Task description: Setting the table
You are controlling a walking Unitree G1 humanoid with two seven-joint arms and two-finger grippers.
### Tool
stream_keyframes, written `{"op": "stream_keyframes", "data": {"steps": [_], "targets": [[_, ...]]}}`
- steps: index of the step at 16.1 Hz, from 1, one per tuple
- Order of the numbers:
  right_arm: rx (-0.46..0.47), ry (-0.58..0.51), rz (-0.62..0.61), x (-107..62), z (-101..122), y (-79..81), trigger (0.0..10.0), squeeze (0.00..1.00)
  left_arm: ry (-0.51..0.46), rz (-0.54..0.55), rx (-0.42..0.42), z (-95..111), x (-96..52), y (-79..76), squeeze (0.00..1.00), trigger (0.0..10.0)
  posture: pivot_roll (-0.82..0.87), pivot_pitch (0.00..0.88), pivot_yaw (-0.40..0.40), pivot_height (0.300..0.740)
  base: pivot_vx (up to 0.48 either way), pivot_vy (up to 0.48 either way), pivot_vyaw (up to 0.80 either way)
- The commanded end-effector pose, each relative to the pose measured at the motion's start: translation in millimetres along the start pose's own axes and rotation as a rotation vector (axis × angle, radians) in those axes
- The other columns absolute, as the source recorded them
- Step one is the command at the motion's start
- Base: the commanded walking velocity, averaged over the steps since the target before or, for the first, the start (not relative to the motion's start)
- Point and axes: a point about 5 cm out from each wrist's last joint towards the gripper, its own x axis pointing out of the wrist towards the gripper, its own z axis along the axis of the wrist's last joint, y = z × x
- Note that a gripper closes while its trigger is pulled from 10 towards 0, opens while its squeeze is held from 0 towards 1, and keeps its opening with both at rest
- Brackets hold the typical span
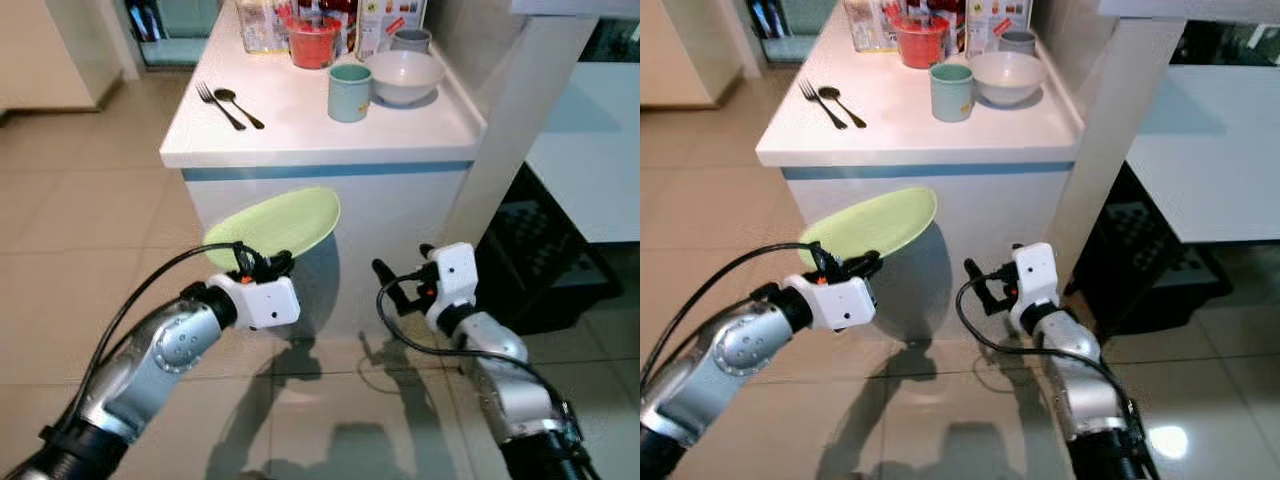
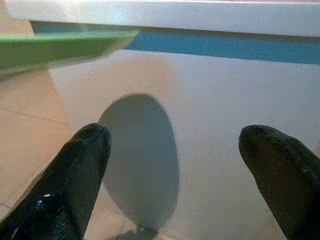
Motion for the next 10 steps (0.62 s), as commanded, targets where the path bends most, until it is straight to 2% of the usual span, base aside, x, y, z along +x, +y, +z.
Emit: {"op": "stream_keyframes", "data": {"steps": [1,2,6,7,10], "targets": [[-0.015,-0.007,0.009,4.1,0.0,4.4,10.0,0.0,-0.052,0.011,0.073,7.4,1.3,11.3,0.0,10.0,0.11,0.0,0.051,0.74,0.0,0.0,0.0],[-0.006,-0.005,0.013,6.0,-3.6,8.7,10.0,0.0,-0.072,-0.003,0.134,9.3,1.3,14.5,0.0,10.0,0.13,0.0,0.066,0.74,0.0,0.0,0.0],[0.005,-0.009,0.007,8.1,-6.0,9.9,10.0,0.0,-0.107,-0.012,0.241,12.8,-0.1,17.7,0.0,10.0,0.13,0.0,0.062,0.74,0.0,0.0,0.0],[0.006,-0.007,0.0,8.2,-6.0,5.7,10.0,0.0,-0.125,-0.021,0.3,15.7,-0.7,16.9,0.0,10.0,0.13,0.0,0.051,0.74,0.0,0.0,0.0],[0.014,-0.014,-0.026,10.5,-3.5,-1.0,10.0,0.0,-0.152,-0.052,0.368,15.9,0.0,11.5,0.0,10.0,0.13,0.0,0.048,0.74,0.0,0.0,0.0]]}}
